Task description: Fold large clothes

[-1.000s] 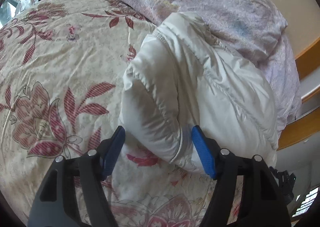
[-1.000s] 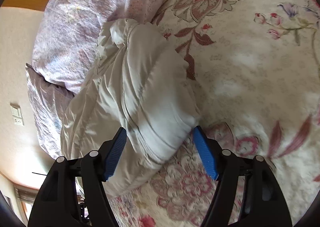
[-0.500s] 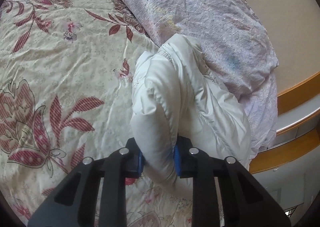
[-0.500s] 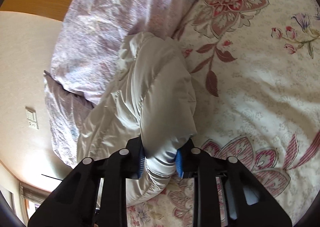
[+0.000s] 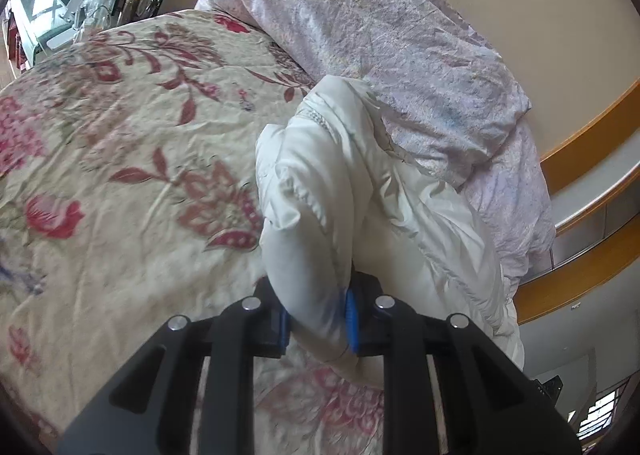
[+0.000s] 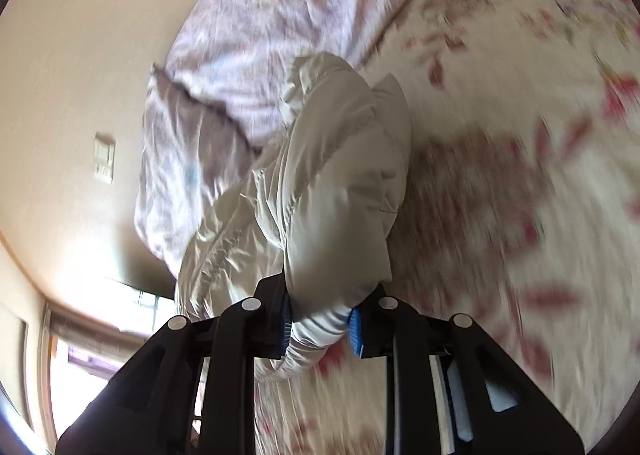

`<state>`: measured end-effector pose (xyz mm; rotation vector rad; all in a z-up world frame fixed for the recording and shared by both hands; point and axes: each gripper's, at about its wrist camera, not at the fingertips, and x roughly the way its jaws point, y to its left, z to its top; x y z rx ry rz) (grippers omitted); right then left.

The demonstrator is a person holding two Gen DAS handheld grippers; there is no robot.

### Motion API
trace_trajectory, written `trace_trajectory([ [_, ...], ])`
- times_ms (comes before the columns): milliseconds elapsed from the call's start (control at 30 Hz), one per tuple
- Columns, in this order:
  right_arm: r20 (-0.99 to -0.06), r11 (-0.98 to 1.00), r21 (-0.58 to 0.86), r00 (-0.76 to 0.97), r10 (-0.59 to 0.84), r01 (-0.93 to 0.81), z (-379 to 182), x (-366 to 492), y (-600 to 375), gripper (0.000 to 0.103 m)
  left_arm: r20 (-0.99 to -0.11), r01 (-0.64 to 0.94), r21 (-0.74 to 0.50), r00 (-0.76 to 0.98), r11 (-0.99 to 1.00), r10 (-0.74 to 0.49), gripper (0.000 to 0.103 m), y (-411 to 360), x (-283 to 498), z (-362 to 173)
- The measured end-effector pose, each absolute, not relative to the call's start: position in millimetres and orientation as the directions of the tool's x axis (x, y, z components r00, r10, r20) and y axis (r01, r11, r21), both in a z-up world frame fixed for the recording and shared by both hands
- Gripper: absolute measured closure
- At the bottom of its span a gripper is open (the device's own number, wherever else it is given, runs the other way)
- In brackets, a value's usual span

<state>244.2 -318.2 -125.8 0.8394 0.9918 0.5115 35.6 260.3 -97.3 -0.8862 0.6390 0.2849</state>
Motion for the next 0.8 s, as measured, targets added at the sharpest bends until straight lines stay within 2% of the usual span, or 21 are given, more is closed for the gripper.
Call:
trace_trajectory([
  [167,-0.550,0.616,0.787,0.426,0.719,-0.024,-135.8,201.6,-323.6,0.080,-0.624,-0.494,-0.640,0.781,0.588,-0.023,0.082,257.3,-17.9,-104.3],
  [233,-0.600,0.674,0.738,0.420,0.681,-0.039,-131.9,193.3,-321.5,0.073,-0.629,-0.500,-0.626,0.778,0.598,-0.007,0.080,252.4,-26.2,-103.7],
  [300,-0.661,0.750,0.661,0.445,0.604,-0.037,-122.3,188.9,-322.6,0.054,-0.646,-0.516,-0.579,0.763,0.632,0.031,0.076,245.2,-27.3,-103.1],
  [333,-0.676,0.778,0.626,0.471,0.567,-0.039,-117.0,186.5,-323.7,0.049,-0.651,-0.522,-0.562,0.758,0.642,0.047,0.074,243.0,-27.1,-102.8],
  [367,-0.694,0.826,0.563,0.522,0.497,-0.038,-107.4,182.5,-324.1,0.040,-0.650,-0.521,-0.558,0.758,0.646,0.051,0.073,242.1,-28.5,-103.1],
  [400,-0.700,0.861,0.508,0.565,0.436,-0.035,-100.0,178.7,-323.7,0.038,-0.651,-0.523,-0.551,0.757,0.651,0.057,0.072,241.5,-28.7,-102.5],
  [433,-0.693,0.904,0.427,0.632,0.347,-0.028,-86.9,174.0,-322.7,0.038,-0.654,-0.526,-0.543,0.754,0.655,0.063,0.066,240.9,-28.9,-102.4],
  [500,-0.655,0.939,0.344,0.710,0.258,-0.023,-67.2,169.2,-317.1,0.038,-0.663,-0.530,-0.523,0.745,0.667,0.073,0.054,239.1,-27.8,-101.7],
  [567,-0.632,0.944,0.319,0.722,0.281,-0.089,-56.3,171.4,-299.5,0.038,-0.672,-0.543,-0.490,0.733,0.682,0.100,0.030,237.3,-27.7,-101.7],
  [633,-0.619,0.941,0.296,0.717,0.321,-0.165,-49.9,177.8,-272.4,0.039,-0.670,-0.549,-0.462,0.731,0.696,0.132,0.022,234.8,-28.1,-99.4],
  [667,-0.613,0.936,0.278,0.711,0.345,-0.215,-47.2,179.6,-253.4,0.043,-0.667,-0.546,-0.460,0.733,0.700,0.134,0.020,234.2,-28.4,-98.5],
  [800,-0.595,0.901,0.236,0.679,0.430,-0.364,-43.9,175.7,-192.7,0.052,-0.666,-0.543,-0.447,0.732,0.711,0.140,0.015,233.3,-26.8,-96.5],
])
